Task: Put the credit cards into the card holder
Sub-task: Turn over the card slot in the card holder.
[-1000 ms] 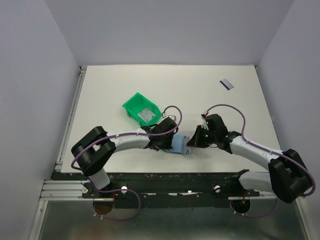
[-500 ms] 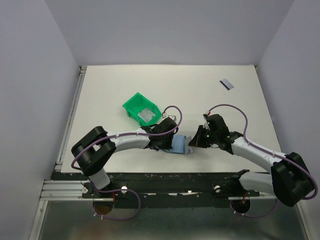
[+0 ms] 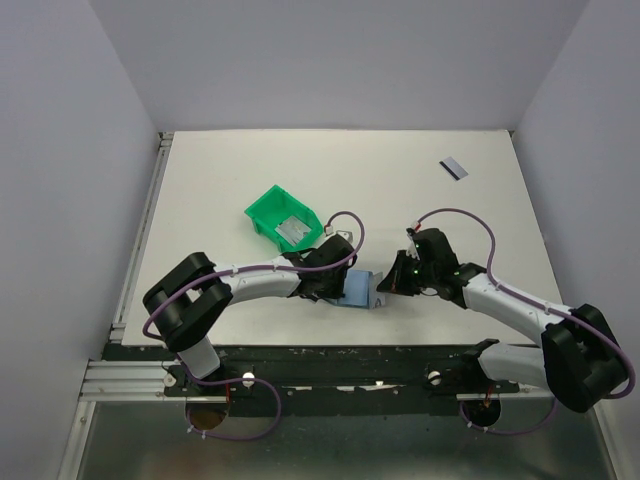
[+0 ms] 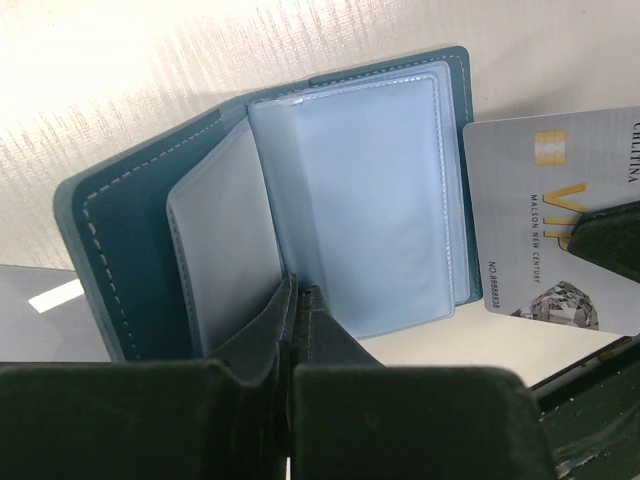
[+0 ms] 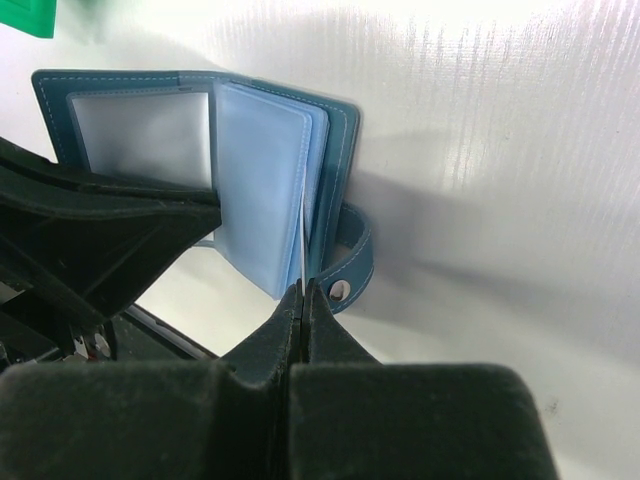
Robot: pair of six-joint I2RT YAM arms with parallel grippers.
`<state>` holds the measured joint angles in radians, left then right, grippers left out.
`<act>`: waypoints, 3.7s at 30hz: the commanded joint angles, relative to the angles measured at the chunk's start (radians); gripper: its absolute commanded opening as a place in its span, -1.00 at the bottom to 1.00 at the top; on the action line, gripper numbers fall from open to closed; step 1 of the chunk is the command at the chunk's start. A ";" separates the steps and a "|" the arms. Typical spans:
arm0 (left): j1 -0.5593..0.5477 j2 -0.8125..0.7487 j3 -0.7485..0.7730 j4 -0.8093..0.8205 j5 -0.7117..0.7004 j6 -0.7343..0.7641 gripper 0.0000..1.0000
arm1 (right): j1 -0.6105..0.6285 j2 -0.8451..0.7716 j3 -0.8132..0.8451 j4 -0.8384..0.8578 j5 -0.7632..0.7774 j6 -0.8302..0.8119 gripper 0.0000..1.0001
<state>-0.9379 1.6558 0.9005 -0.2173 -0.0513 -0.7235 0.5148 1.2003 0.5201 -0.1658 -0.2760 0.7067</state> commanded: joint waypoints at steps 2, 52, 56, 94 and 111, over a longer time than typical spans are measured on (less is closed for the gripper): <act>-0.006 0.033 0.009 -0.024 0.016 -0.001 -1.00 | -0.006 0.016 0.000 0.022 -0.026 -0.006 -0.99; -0.007 0.009 0.020 -0.034 0.016 0.002 -1.00 | -0.007 0.145 -0.023 0.270 -0.199 0.045 -0.99; -0.007 -0.019 0.021 -0.040 0.015 -0.001 -1.00 | -0.006 0.165 -0.022 0.322 -0.227 0.062 -0.99; -0.007 -0.202 0.060 -0.054 0.024 0.059 -1.00 | -0.006 0.346 0.040 0.560 -0.371 0.152 -0.99; 0.005 -0.168 -0.035 -0.103 -0.102 0.030 -1.00 | -0.006 0.367 0.028 0.560 -0.350 0.139 -0.99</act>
<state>-0.9379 1.5494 0.9073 -0.2874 -0.0814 -0.6823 0.5148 1.5715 0.5388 0.4023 -0.6407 0.8684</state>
